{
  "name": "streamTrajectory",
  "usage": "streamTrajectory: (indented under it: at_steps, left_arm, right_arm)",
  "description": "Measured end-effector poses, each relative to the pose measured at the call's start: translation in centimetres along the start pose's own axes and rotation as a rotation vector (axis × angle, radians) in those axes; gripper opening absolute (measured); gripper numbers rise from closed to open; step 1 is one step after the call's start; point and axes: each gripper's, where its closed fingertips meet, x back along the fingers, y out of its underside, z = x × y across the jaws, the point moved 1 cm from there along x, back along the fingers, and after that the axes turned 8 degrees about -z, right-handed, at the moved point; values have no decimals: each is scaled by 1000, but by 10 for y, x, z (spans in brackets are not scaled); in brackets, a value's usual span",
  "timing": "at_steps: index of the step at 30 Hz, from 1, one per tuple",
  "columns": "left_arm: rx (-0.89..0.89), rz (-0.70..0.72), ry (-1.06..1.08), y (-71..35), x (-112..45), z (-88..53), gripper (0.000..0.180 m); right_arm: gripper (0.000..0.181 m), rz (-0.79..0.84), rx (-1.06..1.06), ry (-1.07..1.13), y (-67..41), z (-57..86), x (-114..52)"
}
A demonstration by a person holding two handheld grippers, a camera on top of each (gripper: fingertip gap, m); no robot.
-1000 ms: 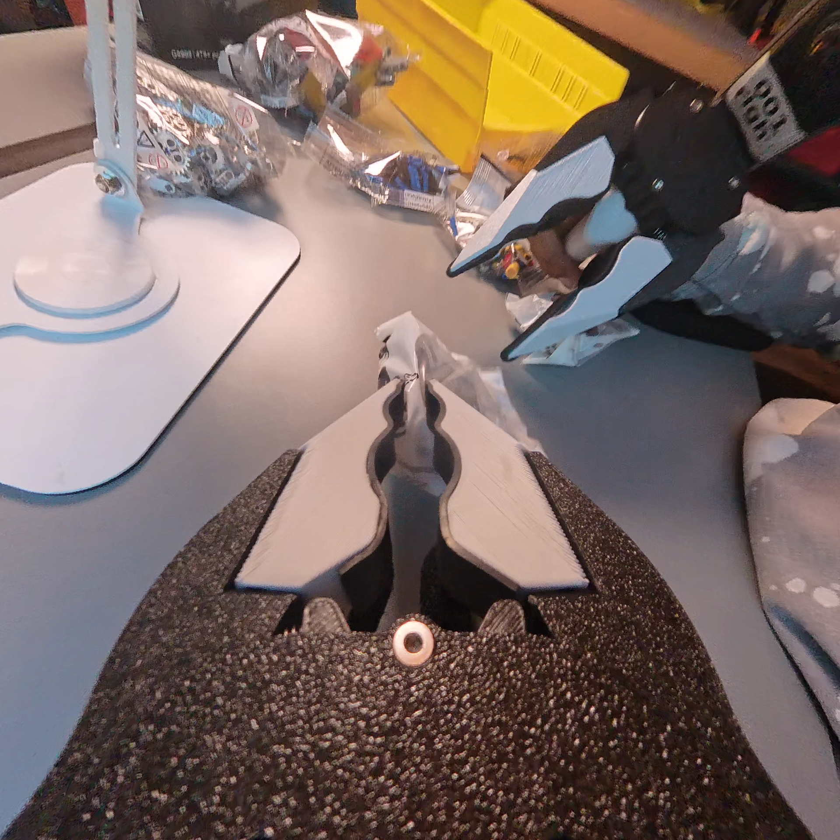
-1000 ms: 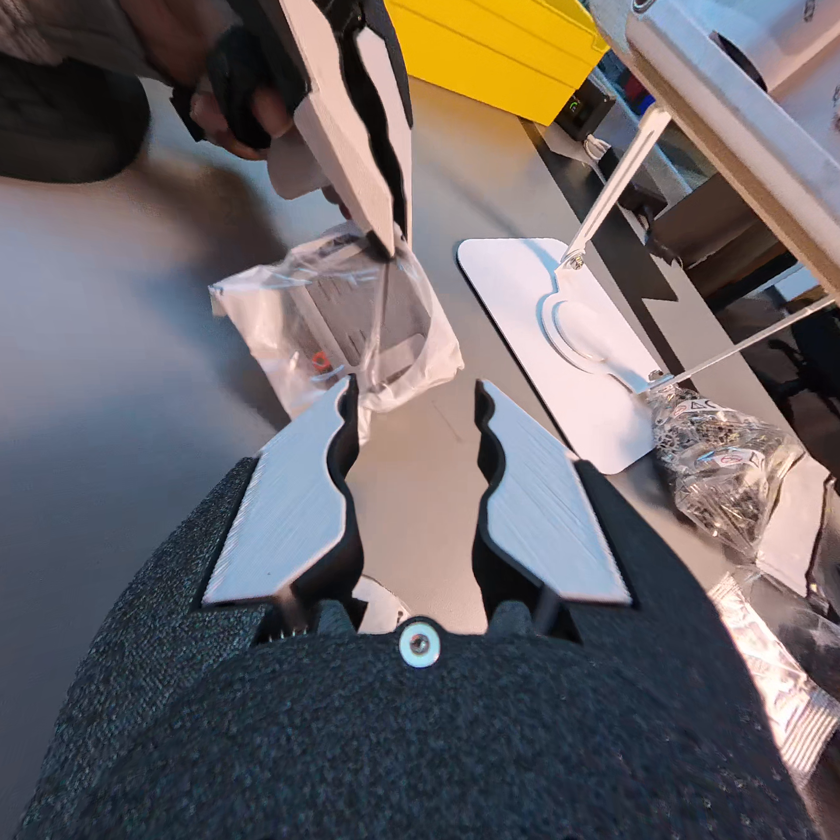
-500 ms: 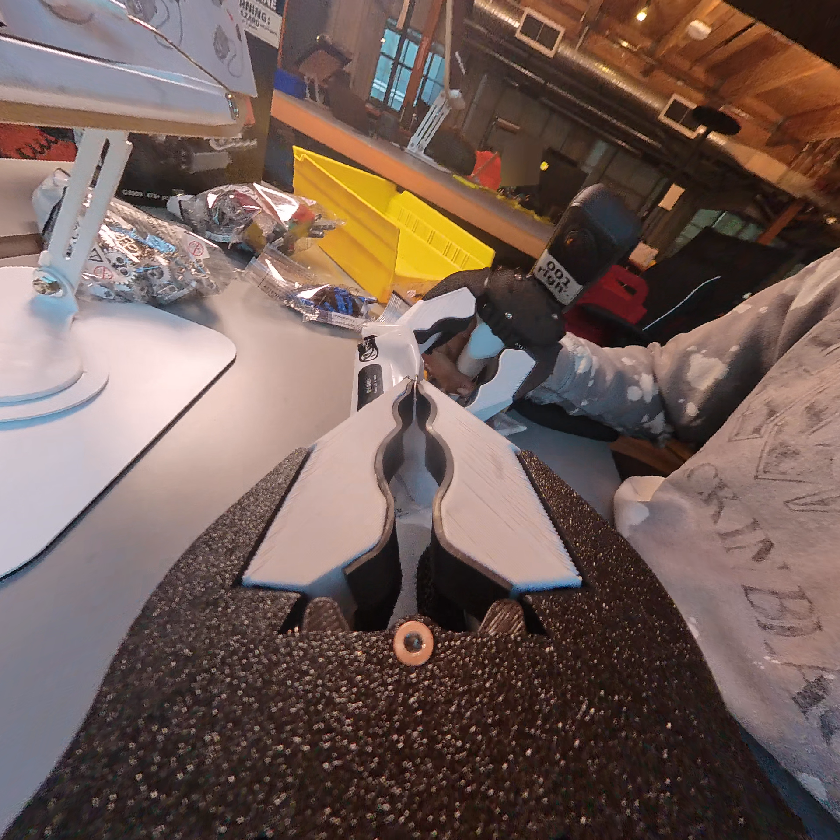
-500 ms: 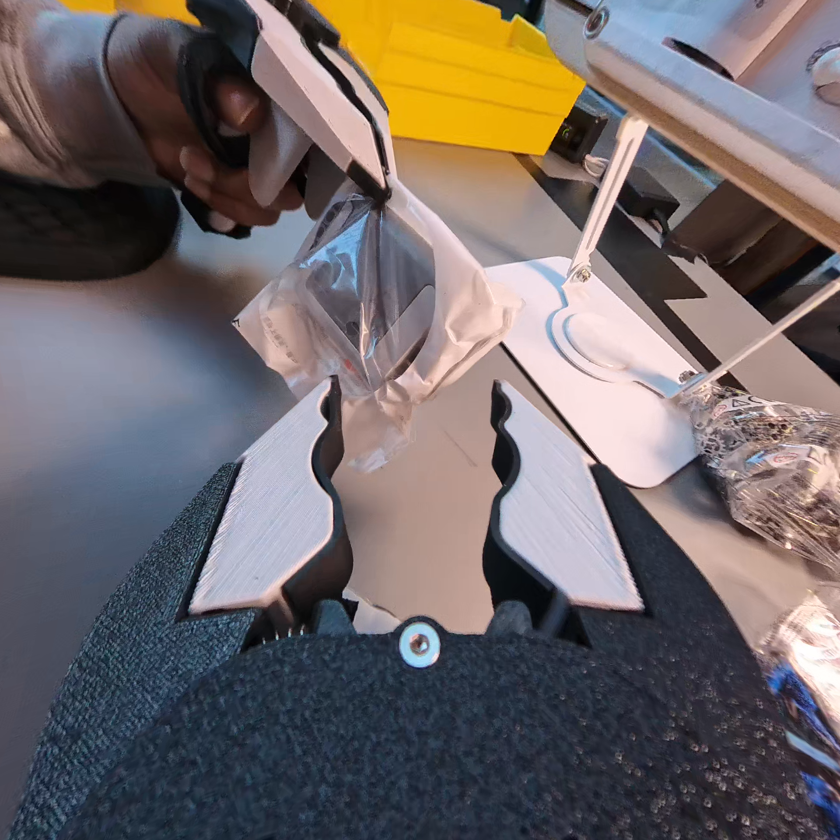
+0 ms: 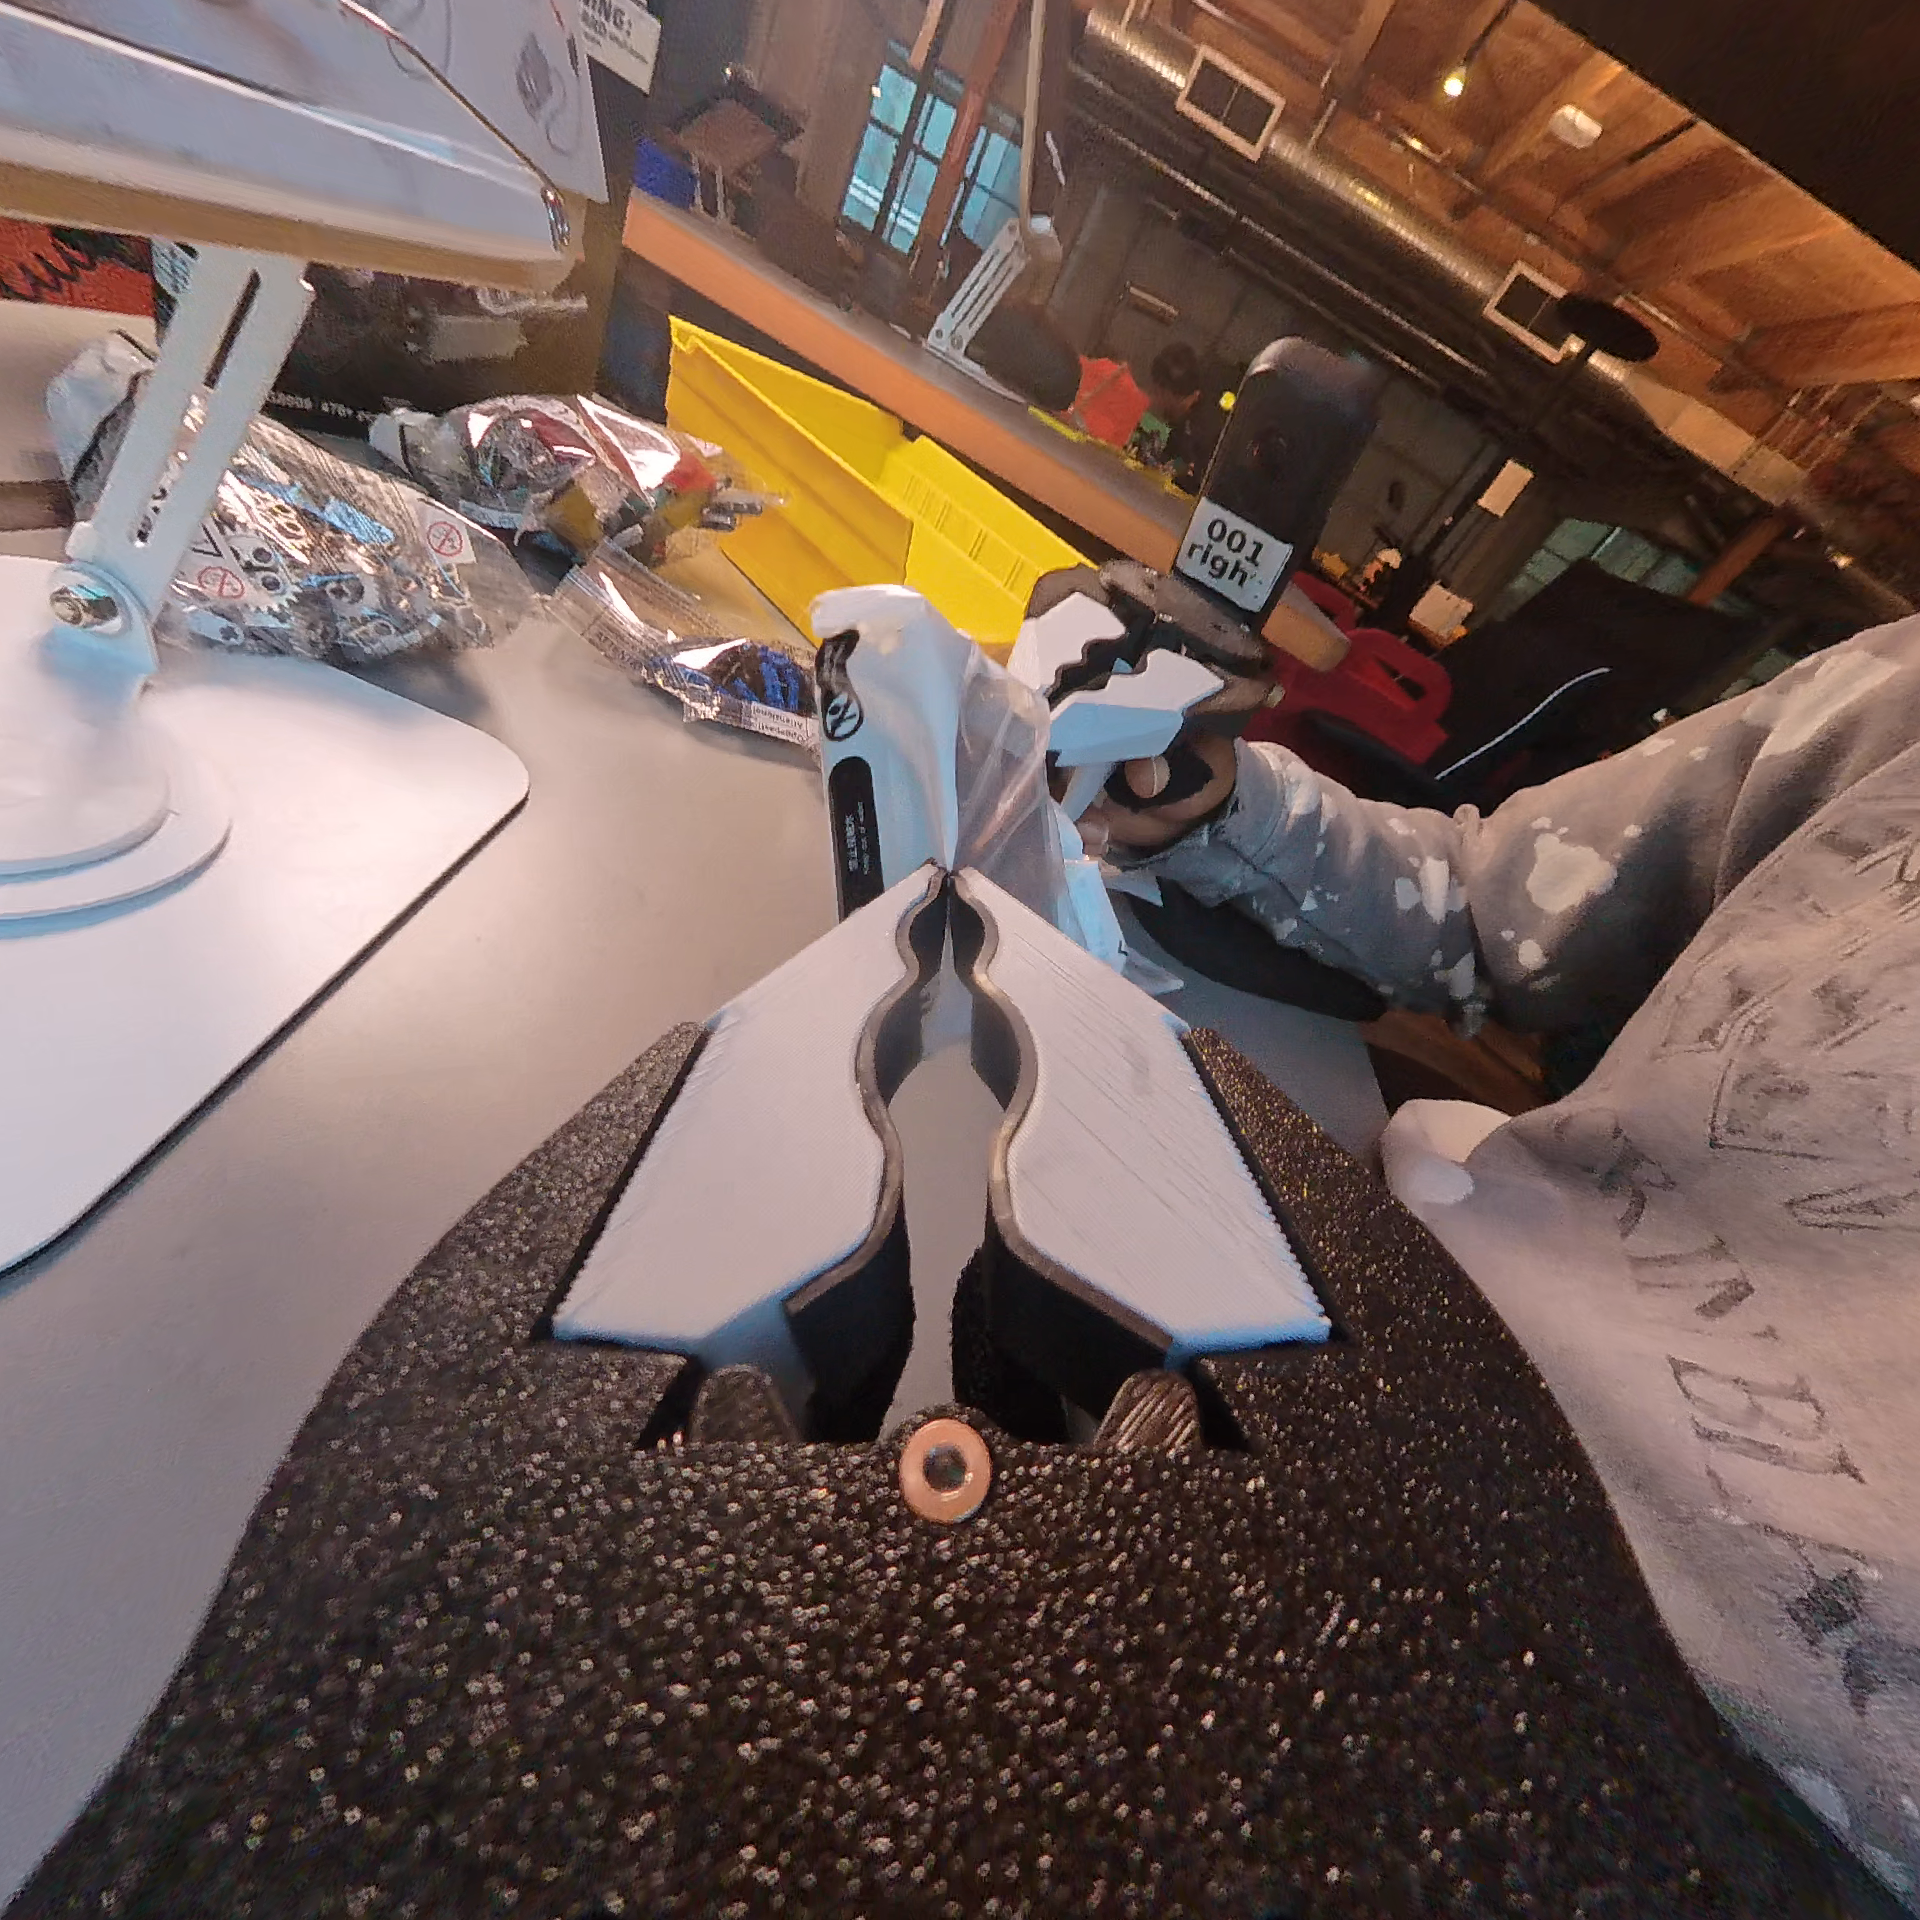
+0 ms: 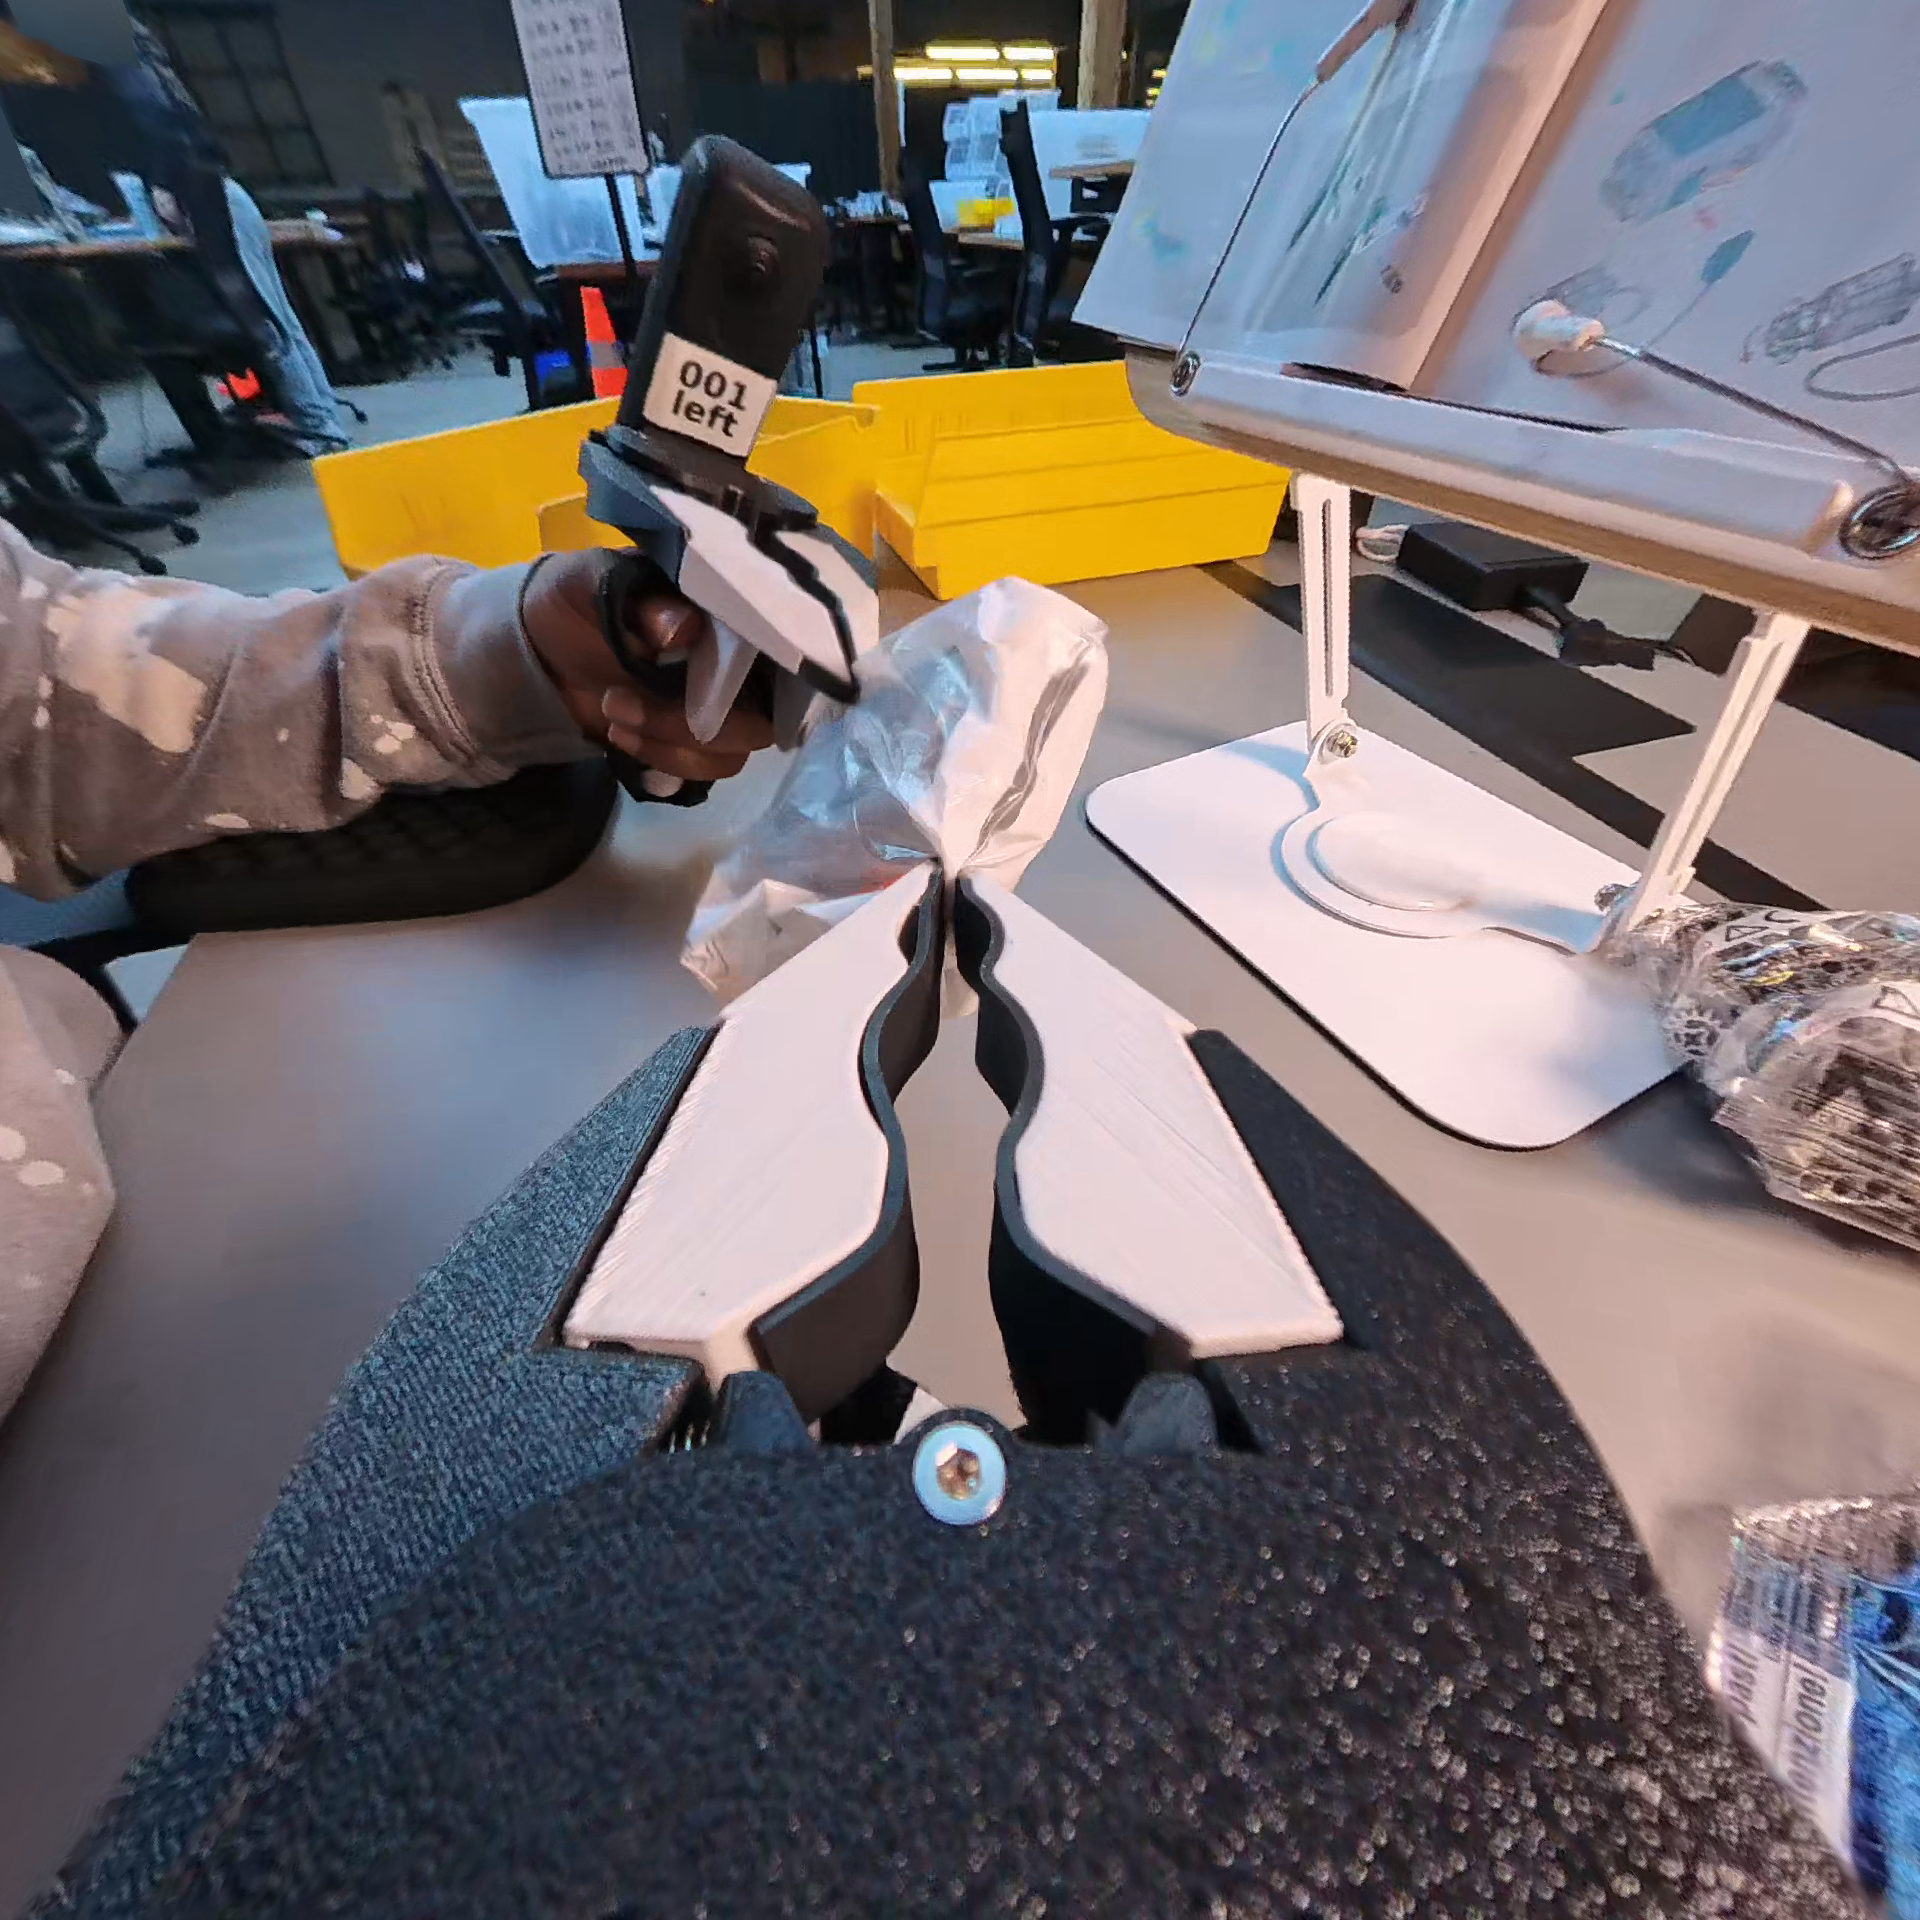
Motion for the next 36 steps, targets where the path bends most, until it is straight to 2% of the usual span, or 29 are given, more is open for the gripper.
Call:
streamTrajectory:
  at_steps: [4, 7, 10, 15, 17, 19, 21, 23, 26, 31, 33, 35, 36]
  left_arm:
    - [-127, -77, -99, 10, -1, -7, 3]
    - [-179, -10, -98, -2, 3, -2, 35]
    - [-169, 23, -41, -6, -2, 5, 48]
    - [-111, -134, 163, 18, -31, 24, 72]
    - [-98, -221, 256, 34, -36, 36, 70]
    - [-128, -268, 252, 45, -38, 37, 45]
    - [-140, -263, 240, 45, -36, 39, 27]
    - [-157, -274, 207, 46, -34, 36, 25]
    - [-129, -256, 166, 44, -31, 30, 24]
    - [-133, -216, 155, 36, -27, 31, 24]
    - [-166, -210, 158, 35, -28, 35, 24]
    - [-199, -211, 144, 35, -29, 38, 24]
    - [-201, -205, 132, 34, -28, 37, 24]
  right_arm:
    - [0, 0, 124, 1, -2, -8, 1]
    - [0, -40, 257, 14, 2, -17, -3]
    - [0, -105, 416, 9, 11, -33, -13]
    - [0, -96, 605, -50, 14, -68, -26]
    - [0, -87, 630, -60, 14, -73, -26]
    - [0, -83, 591, -74, 16, -71, -22]
    - [2, -94, 508, -74, 18, -62, -20]
    - [8, -98, 384, -123, 19, -57, -16]
    - [27, -85, 204, -178, 15, -47, -8]
    - [37, -104, -29, -251, 16, -38, -9]
    - [47, -103, -109, -295, 15, -42, -14]
    - [10, -100, -132, -328, 13, -45, -14]
    - [2, -94, -115, -317, 12, -45, -13]
